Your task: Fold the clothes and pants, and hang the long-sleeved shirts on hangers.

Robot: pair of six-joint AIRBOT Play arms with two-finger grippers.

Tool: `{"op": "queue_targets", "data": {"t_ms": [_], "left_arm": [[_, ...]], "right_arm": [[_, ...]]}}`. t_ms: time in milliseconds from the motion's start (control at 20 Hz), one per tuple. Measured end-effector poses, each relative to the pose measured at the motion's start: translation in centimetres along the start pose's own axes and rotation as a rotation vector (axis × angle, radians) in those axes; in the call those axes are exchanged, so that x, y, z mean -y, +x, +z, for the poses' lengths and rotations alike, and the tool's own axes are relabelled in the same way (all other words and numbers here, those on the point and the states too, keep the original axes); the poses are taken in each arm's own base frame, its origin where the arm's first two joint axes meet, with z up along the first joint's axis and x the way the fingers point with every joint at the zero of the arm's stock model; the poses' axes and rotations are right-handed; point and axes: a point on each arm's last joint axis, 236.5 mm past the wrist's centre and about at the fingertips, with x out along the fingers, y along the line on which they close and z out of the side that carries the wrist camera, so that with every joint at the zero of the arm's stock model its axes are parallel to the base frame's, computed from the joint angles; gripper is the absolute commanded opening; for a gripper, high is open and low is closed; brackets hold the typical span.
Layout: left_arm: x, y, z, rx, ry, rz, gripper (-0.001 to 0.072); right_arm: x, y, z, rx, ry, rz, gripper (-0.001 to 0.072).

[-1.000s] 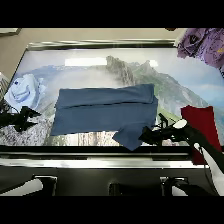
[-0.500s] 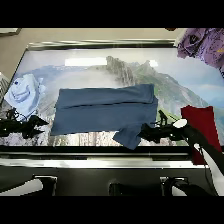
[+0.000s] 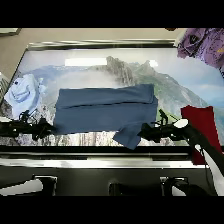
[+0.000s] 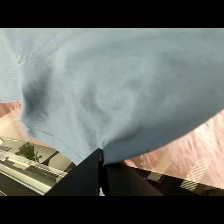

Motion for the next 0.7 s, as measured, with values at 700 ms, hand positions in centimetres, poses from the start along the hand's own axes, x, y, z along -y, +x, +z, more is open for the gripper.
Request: {"op": "queue_targets", "data": {"t_ms": [700], "left_arm": [[3.4,-7.1,-2.8,0.115,0.089,0.071,0.0012]], "right_arm": [[-0.6,-8.1,-6.1,0.034,-0.042,-0.15,0.0028]]}}
